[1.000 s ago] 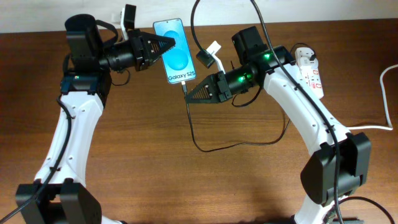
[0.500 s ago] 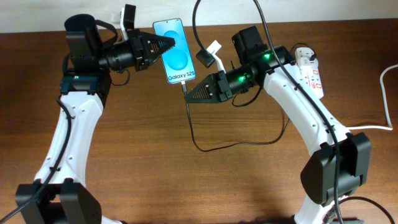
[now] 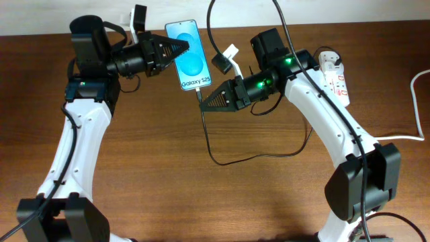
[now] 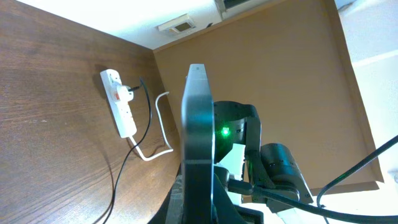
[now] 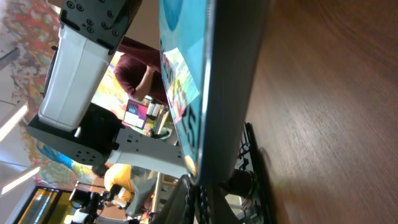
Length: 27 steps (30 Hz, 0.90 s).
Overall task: Plug charger to phone and switch on socket
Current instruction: 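Push the USB-C plug up into the phone's bottom port with the right gripper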
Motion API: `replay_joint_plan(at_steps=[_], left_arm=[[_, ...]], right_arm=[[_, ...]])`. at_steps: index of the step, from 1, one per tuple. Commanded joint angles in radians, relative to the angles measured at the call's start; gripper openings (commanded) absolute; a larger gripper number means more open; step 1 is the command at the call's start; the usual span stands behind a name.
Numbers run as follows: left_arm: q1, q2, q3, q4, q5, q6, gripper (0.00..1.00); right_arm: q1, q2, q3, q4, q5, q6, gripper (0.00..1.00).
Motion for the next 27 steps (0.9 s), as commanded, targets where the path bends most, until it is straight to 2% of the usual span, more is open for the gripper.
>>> replay_joint_plan(at_steps=[1, 22, 27], left_arm=[[-0.001, 0.003, 0.010, 0.009, 0.023, 0.001, 0.00], [-0.002, 0.003, 0.010, 0.008, 0.031, 0.002, 0.00], [-0.002, 0.003, 0.010, 0.006, 0.031, 0.002, 0.00]], right_arm=[[0.000, 0.007, 0.003, 0.004, -0.048, -0.007, 0.04], [-0.033, 0.007, 0.003, 0.051, -0.064, -0.006, 0.04], [-0.032, 0.007, 0.003, 0.124, -0.084, 0.061, 0.04]])
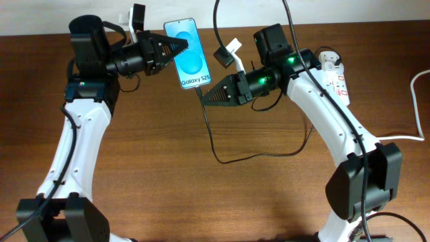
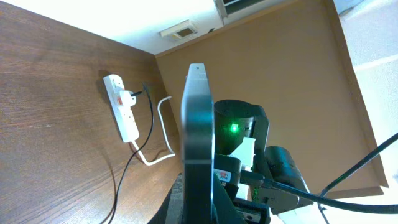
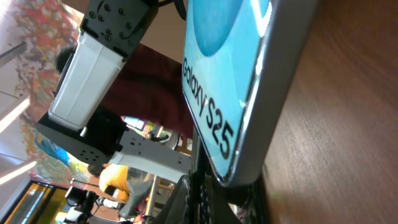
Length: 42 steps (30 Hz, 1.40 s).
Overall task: Plug charger to phone and switch on socket
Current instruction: 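Push the USB-C plug up into the phone's bottom port with the right gripper, then release the plug and pull the right gripper back to the right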
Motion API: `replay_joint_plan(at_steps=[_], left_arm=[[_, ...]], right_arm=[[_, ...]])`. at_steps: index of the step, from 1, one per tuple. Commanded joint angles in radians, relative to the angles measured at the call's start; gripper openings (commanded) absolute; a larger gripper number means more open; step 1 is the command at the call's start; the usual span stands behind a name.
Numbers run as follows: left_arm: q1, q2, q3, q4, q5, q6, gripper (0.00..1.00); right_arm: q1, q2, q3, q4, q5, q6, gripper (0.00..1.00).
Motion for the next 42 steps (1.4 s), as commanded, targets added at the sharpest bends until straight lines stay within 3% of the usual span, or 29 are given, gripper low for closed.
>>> replay_joint_plan(at_steps=[1, 8, 19, 23, 26, 27, 28, 29, 31, 39, 42], left_arm=[[-0.003, 0.003, 0.010, -0.001, 0.047, 0.003, 0.00], [-0.016, 0.003, 0.010, -0.002, 0.065, 0.018, 0.00], [-0.016, 0.003, 0.010, -0.011, 0.096, 0.029, 0.00], [-0.016, 0.003, 0.010, -0.072, 0.095, 0.063, 0.00], [-0.016, 0.003, 0.010, -0.072, 0.095, 0.063, 0.00], [-0.016, 0.003, 0.010, -0.072, 0.095, 0.063, 0.00], [-0.016, 0.003, 0.010, -0.072, 0.095, 0.063, 0.00], [-0.016, 0.003, 0.010, -0.071, 0.095, 0.063, 0.00], [-0.015, 0.003, 0.010, -0.065, 0.092, 0.063, 0.00], [-0.014, 0.003, 0.010, -0.058, 0.087, 0.080, 0.00], [-0.015, 0.003, 0.010, -0.058, 0.076, 0.102, 0.00]], right_arm=[[-0.008, 0.007, 0.005, 0.017, -0.045, 0.017, 0.05], [0.006, 0.007, 0.005, 0.118, -0.031, 0.099, 0.04], [-0.019, 0.007, 0.005, 0.127, -0.032, 0.101, 0.04], [-0.019, 0.007, 0.005, 0.237, -0.031, 0.212, 0.04], [-0.019, 0.007, 0.005, 0.241, -0.031, 0.212, 0.04], [-0.019, 0.007, 0.005, 0.240, -0.031, 0.212, 0.09], [-0.019, 0.007, 0.005, 0.240, -0.030, 0.212, 0.39], [-0.019, 0.007, 0.005, 0.239, -0.030, 0.212, 0.54], [-0.019, 0.007, 0.005, 0.220, -0.009, 0.212, 0.70], [-0.027, 0.006, 0.005, 0.042, 0.281, 0.174, 0.81], [-0.068, 0.005, 0.005, -0.042, 0.279, 0.139, 0.84]])
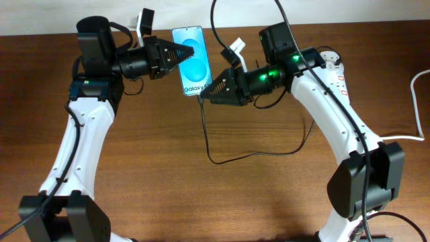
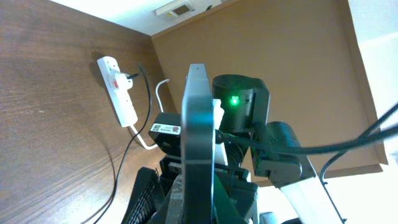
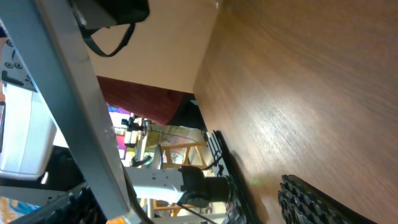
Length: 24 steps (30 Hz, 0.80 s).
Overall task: Plug charger to phone and switch on socket
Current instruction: 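Release the plug and pull the right gripper back to the right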
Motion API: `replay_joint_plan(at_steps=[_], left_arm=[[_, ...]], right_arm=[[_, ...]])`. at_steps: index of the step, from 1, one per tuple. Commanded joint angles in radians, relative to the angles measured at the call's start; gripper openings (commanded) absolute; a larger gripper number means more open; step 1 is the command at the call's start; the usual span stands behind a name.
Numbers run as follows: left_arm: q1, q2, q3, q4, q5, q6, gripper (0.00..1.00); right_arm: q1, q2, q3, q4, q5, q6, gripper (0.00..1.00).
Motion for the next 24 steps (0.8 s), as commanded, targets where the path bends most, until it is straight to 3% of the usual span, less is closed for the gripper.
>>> replay_joint_plan(at_steps=[1, 4, 8, 14, 18, 24], left_arm=[[0.004, -0.008, 0.003, 0.009, 0.012, 0.031, 0.00], [0.004, -0.008, 0.003, 0.001, 0.010, 0.113, 0.00], [0.003, -0.008, 0.003, -0.051, 0.030, 0.372, 0.00], [0.003, -0.008, 0.003, -0.050, 0.127, 0.628, 0.00], [0.003, -0.008, 0.003, -0.050, 0.149, 0.703, 0.00], [0.003, -0.008, 0.003, -0.066, 0.145, 0.704, 0.00]], right_arm=[[-0.064, -0.005, 0.006, -0.031, 0.049, -0.038, 0.85], [-0.119, -0.027, 0.006, -0.036, 0.017, -0.061, 0.85], [-0.190, -0.073, 0.007, -0.051, 0.016, -0.159, 0.91], [-0.203, -0.084, 0.007, -0.050, 0.020, -0.240, 0.97], [-0.203, -0.084, 0.007, -0.047, 0.020, -0.262, 0.97], [-0.203, -0.084, 0.007, -0.051, 0.058, -0.260, 0.97]])
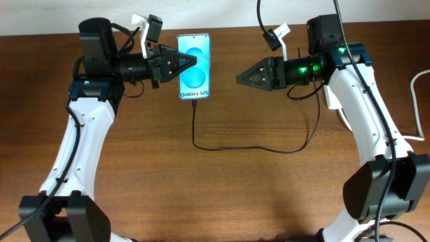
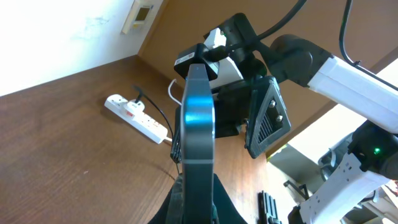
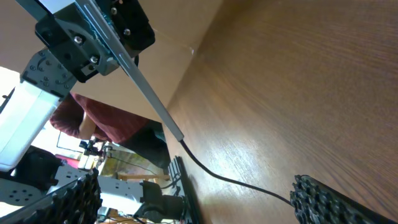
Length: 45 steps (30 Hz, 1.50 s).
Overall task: Plug charger to phone and switch on socket
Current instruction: 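Release the plug and pull the right gripper back to the right, then lower the phone flat onto the table with the left gripper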
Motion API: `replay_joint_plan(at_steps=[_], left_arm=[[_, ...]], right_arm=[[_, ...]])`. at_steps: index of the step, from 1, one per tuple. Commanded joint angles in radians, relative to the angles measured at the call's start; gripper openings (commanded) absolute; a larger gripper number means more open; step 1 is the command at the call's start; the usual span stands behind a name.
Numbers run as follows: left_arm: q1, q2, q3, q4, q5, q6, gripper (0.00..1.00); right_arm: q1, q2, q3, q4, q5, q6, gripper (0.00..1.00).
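A phone (image 1: 194,66) with a blue lit screen is held off the table, my left gripper (image 1: 183,64) shut on its left edge. In the left wrist view the phone (image 2: 199,121) stands edge-on between that gripper's fingers (image 2: 186,202). A black charger cable (image 1: 232,148) hangs from the phone's bottom edge and loops across the table towards the right. My right gripper (image 1: 240,79) is open and empty, a short way right of the phone. Its wrist view shows the thin phone edge (image 3: 127,78) and the cable (image 3: 239,182) leaving it.
The white power strip (image 2: 138,116), with a black plug in it and a red switch, lies at the table's far right; in the overhead view my right arm (image 1: 349,87) hides it. A white lead (image 1: 418,87) runs along the right edge.
My right gripper, open and close against the phone's bottom right corner, now sits well to the right of it. The phone has shifted slightly right and hangs straighter. The cable stays in the phone.
At first my left gripper held the phone while my right gripper was shut at the cable's end under the phone's bottom edge. It stayed there a second later. Then the right gripper was open beside the phone, and now it has drawn away with the cable left hanging from the phone.
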Motion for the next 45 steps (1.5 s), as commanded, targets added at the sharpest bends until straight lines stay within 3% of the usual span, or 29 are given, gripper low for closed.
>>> replay_joint_plan(at_steps=[1, 4, 9, 12, 16, 18, 20, 24, 28, 35, 39, 45], left_arm=[[0.003, -0.008, 0.004, -0.046, 0.024, 0.030, 0.00], [0.003, -0.008, 0.004, -0.161, -0.050, 0.018, 0.00], [0.003, -0.008, 0.004, -0.205, -0.204, -0.201, 0.00], [-0.016, -0.008, 0.004, -0.204, -0.309, -0.397, 0.00], [-0.071, -0.008, 0.004, -0.204, -0.329, -0.607, 0.00], [-0.093, -0.008, 0.004, -0.214, -0.361, -0.648, 0.00], [-0.100, -0.008, 0.004, -0.220, -0.378, -0.646, 0.00], [-0.117, 0.013, 0.003, -0.249, -0.394, -0.515, 0.00], [-0.161, 0.124, 0.003, -0.264, -0.414, -0.455, 0.00], [-0.162, 0.309, 0.003, -0.263, -0.389, -0.258, 0.00], [-0.162, 0.309, 0.003, -0.259, -0.524, -0.219, 0.00], [-0.162, 0.317, 0.003, -0.235, -0.557, -0.174, 0.00]], right_arm=[[-0.003, -0.023, 0.006, -0.008, 0.103, 0.035, 0.97], [-0.003, -0.023, 0.007, -0.038, 0.184, 0.070, 0.97], [-0.003, -0.023, 0.006, -0.085, 0.200, 0.071, 0.97], [-0.003, -0.023, 0.006, -0.125, 0.258, 0.070, 0.97], [-0.003, -0.023, 0.007, -0.154, 0.261, 0.070, 0.97], [-0.011, -0.023, 0.015, -0.180, 0.262, 0.070, 0.97], [-0.052, -0.023, 0.037, -0.237, 0.262, 0.069, 0.97], [-0.186, -0.023, 0.065, -0.389, 0.262, 0.000, 0.97], [-0.233, -0.023, 0.065, -0.464, 0.262, -0.074, 0.97], [-0.233, -0.023, 0.065, -0.475, 0.263, -0.080, 0.96], [-0.233, -0.023, 0.065, -0.476, 0.263, -0.080, 0.97], [-0.232, -0.023, 0.065, -0.476, 0.289, -0.080, 0.96]])
